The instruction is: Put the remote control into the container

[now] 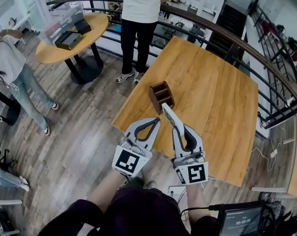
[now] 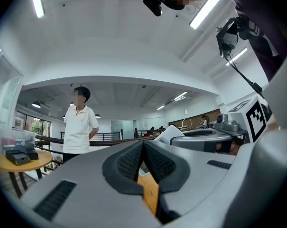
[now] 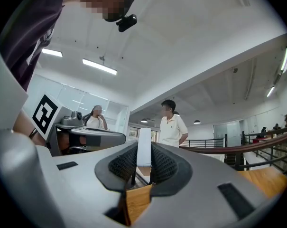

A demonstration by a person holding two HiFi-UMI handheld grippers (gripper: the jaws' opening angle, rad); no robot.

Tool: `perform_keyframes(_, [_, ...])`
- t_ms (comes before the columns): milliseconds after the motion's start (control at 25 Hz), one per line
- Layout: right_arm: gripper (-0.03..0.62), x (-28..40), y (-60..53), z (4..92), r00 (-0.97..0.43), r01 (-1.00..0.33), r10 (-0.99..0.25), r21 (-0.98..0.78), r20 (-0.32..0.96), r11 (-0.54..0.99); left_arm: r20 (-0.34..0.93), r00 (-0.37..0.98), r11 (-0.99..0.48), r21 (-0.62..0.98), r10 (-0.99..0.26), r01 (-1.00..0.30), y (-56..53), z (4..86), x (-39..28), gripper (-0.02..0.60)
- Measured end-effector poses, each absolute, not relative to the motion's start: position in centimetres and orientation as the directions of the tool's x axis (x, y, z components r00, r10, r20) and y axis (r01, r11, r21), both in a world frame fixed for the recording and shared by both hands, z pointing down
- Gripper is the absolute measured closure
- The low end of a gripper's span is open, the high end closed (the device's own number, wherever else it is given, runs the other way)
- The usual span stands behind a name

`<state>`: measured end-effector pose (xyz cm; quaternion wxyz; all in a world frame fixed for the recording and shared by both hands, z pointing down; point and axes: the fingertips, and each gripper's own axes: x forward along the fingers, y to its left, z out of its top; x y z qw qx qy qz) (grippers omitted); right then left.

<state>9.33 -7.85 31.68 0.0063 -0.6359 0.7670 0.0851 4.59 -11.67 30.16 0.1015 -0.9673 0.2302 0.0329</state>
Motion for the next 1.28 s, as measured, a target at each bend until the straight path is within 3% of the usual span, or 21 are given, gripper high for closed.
perform_keyframes(440, [0.505,12.8,-14.6,32.7,-0.176,-0.975,-0.982,0.15,-0.061,0.166,-0.068,0.895,-0.882,-0.152,-0.44,-0.445,-19.1,32.1,7.8,0.571])
perform_keyframes(920, [0.505,16.4,-18.9,40.4,-0.282,-0.951,-0.959,0.136,-0.018,0.277,0.02,0.86,-0.855,-0.112,-0.511,-0.506,-22.1,42.0,12.4,0.571])
perform_keyframes(1280, [0.505,18.2,-22.4,42.5,-0.536,-0.797,-0.837,0.262,0.111,0.545,0.03,0.818,-0.818,-0.057,-0.574,-0.572,-23.5,45.2,13.0,0.571])
